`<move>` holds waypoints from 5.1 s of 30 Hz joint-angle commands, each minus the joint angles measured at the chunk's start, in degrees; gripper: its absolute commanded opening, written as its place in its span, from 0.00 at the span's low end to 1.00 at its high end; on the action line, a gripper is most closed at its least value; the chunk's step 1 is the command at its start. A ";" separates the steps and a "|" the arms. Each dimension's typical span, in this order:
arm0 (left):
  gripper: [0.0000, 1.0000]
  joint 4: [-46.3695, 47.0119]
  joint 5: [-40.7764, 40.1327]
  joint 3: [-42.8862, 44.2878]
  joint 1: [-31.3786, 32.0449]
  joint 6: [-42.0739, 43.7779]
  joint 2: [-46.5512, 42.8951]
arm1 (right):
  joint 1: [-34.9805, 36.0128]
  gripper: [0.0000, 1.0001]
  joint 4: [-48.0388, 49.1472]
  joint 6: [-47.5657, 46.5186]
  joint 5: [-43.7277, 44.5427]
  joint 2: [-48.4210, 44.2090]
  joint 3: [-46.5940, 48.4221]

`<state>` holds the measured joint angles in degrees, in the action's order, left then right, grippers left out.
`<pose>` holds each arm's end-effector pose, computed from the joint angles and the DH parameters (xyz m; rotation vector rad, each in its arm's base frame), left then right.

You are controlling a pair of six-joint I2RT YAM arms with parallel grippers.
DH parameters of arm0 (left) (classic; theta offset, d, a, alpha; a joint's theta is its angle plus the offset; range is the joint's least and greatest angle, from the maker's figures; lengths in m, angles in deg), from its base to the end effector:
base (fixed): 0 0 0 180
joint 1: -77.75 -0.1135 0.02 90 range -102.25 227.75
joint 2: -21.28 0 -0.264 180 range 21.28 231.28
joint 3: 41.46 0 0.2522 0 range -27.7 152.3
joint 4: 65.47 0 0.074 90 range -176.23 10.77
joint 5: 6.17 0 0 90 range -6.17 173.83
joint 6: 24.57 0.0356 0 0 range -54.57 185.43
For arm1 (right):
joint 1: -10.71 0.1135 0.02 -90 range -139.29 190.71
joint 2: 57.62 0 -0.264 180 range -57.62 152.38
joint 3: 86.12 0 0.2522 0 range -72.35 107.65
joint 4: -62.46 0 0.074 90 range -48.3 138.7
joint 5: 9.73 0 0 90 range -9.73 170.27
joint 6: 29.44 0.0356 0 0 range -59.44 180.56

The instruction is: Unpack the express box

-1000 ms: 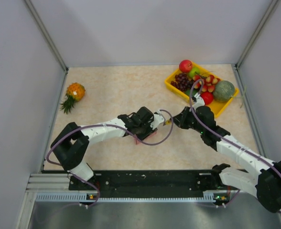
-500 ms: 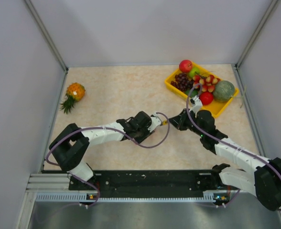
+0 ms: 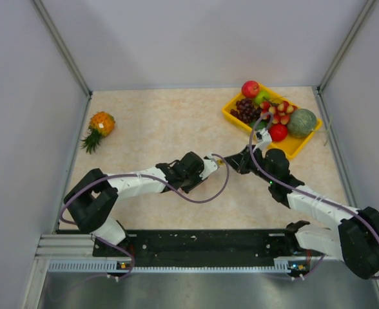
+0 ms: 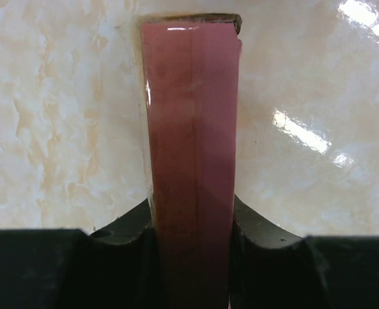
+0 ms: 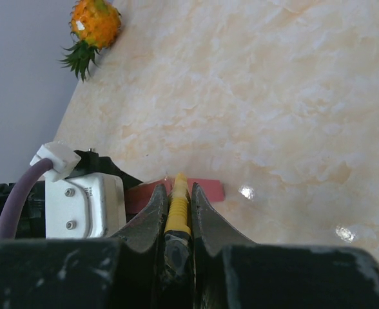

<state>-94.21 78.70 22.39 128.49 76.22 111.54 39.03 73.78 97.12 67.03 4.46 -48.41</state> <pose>0.1984 -0.2377 0.1755 1.2663 2.1969 -0.1651 0.2003 0.1172 0.2182 -0.0383 1.9107 0.9977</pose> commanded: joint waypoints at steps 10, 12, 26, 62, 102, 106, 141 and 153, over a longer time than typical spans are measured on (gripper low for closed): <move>0.14 3.47 0.03 -0.78 0.41 3.72 -1.67 | -0.63 0.00 12.97 0.00 -2.67 4.45 -1.01; 0.13 2.59 1.60 -0.60 0.41 4.07 -1.40 | -0.54 0.00 13.94 0.53 -3.11 4.71 -1.00; 0.13 -0.22 4.34 0.10 0.41 4.59 0.53 | -0.54 0.00 15.35 3.61 -3.55 4.72 -4.17; 0.13 -0.49 3.63 0.10 0.41 3.80 1.06 | -0.10 0.00 12.81 4.84 -1.45 2.26 -4.78; 0.13 -0.66 2.93 0.45 0.41 3.36 1.59 | 1.21 0.00 15.70 6.42 -3.11 5.33 -4.26; 0.13 -0.66 2.75 0.45 0.41 3.28 1.68 | 2.27 0.00 14.65 6.07 -2.94 5.77 -4.08; 0.03 -1.63 1.87 1.59 0.06 1.87 2.99 | 3.06 0.00 8.58 -0.61 -3.64 -2.23 -11.64; 0.02 -1.80 2.31 1.95 -0.55 1.78 3.35 | 3.06 0.00 7.00 -0.35 -4.34 -4.69 -12.87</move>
<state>-95.59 82.53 23.66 129.48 80.35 113.07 41.21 85.69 97.62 67.16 0.64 -59.34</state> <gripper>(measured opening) 0.351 0.084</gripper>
